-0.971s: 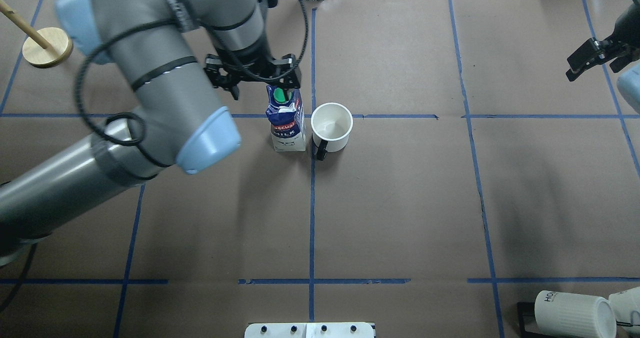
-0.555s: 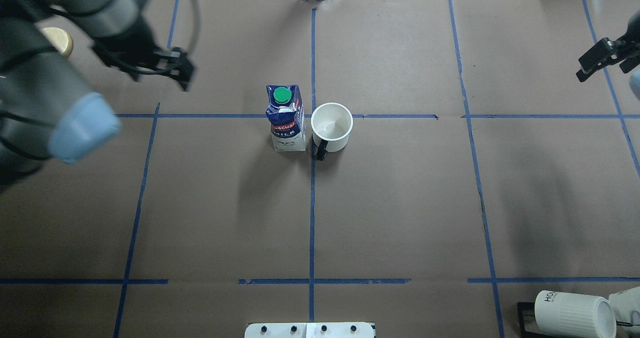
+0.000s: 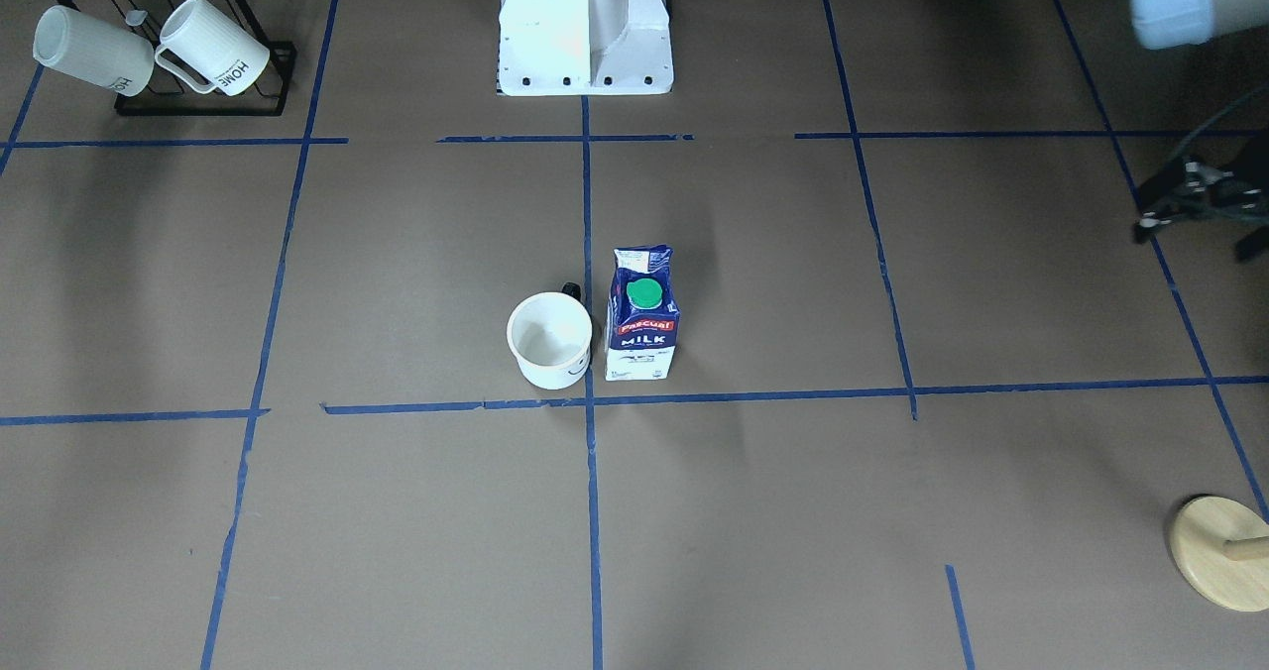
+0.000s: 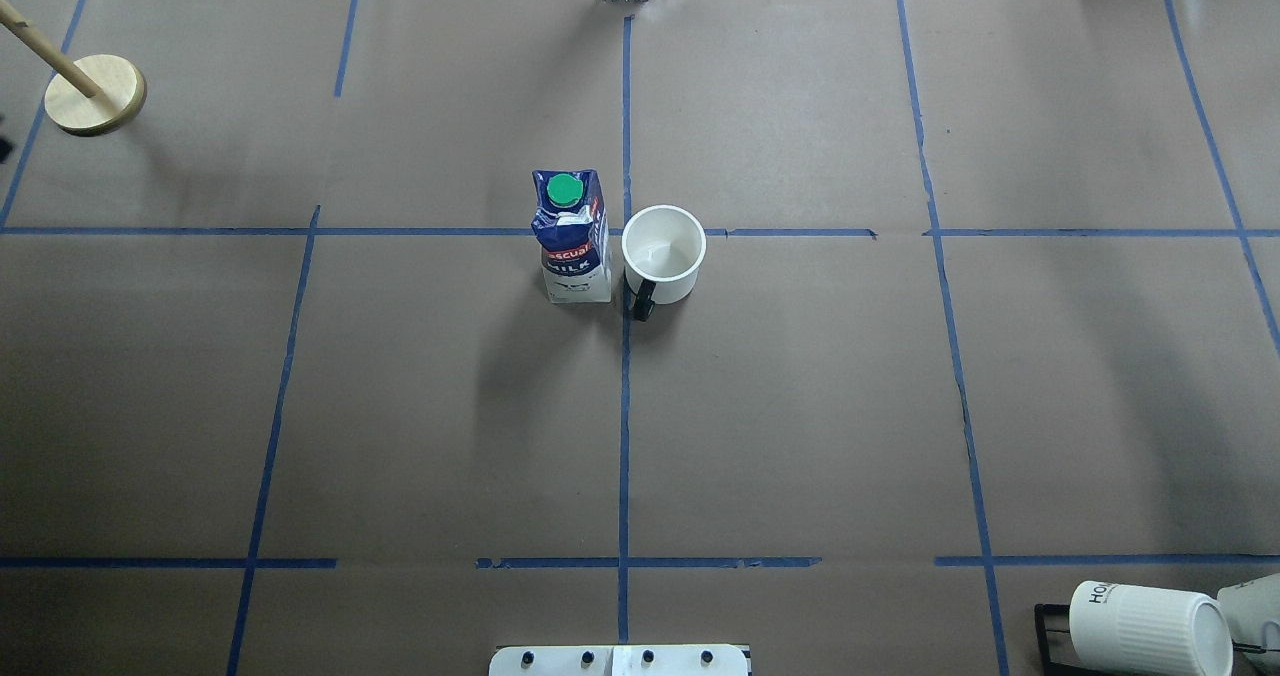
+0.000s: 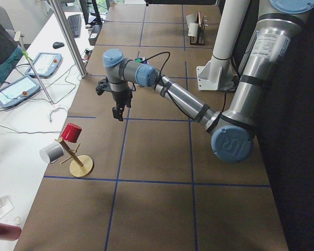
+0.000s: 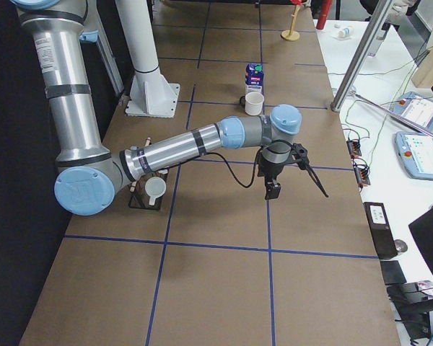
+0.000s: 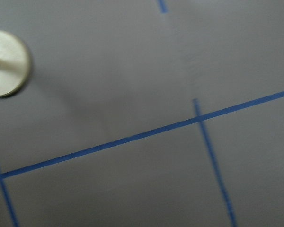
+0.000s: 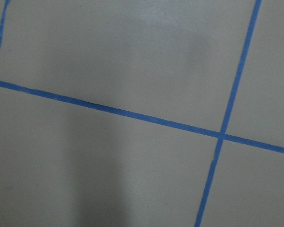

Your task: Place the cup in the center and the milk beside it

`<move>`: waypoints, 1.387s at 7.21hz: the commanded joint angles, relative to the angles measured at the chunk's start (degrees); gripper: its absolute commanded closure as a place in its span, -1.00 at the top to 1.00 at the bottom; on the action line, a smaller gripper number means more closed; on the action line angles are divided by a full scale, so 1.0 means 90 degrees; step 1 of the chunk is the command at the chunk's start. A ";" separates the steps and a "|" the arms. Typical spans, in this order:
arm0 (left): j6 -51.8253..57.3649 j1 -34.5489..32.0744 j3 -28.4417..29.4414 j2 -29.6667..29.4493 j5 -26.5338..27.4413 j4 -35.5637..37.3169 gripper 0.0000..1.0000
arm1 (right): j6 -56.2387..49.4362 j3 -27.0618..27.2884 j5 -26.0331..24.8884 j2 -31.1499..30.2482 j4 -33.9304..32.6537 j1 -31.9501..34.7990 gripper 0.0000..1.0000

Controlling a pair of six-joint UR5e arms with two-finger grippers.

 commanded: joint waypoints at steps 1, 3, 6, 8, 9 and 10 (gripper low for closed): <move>0.0392 -0.0637 0.0068 0.0911 -0.0020 -0.0090 1.00 | -0.0392 -0.0005 0.0027 -0.0591 0.0000 0.0487 1.00; 0.0402 -0.0833 0.0136 0.1886 -0.0020 -0.1245 1.00 | -0.0393 0.0005 0.0163 -0.0837 0.0000 0.0626 1.00; 0.0393 -0.1156 0.0361 0.2614 -0.0223 -0.2209 1.00 | -0.0354 0.0005 0.0154 -0.0847 0.0000 0.0626 1.00; 0.0344 -0.1147 0.0429 0.2527 -0.0430 -0.2123 1.00 | -0.0364 -0.0005 0.0164 -0.0867 0.0000 0.0626 1.00; 0.0343 -0.1147 0.0400 0.2478 -0.0410 -0.2131 1.00 | -0.0364 -0.0014 0.0164 -0.0867 0.0000 0.0626 1.00; 0.0372 -0.1156 0.0390 0.2516 -0.0468 -0.2190 1.00 | -0.0364 -0.0014 0.0164 -0.0867 0.0000 0.0626 1.00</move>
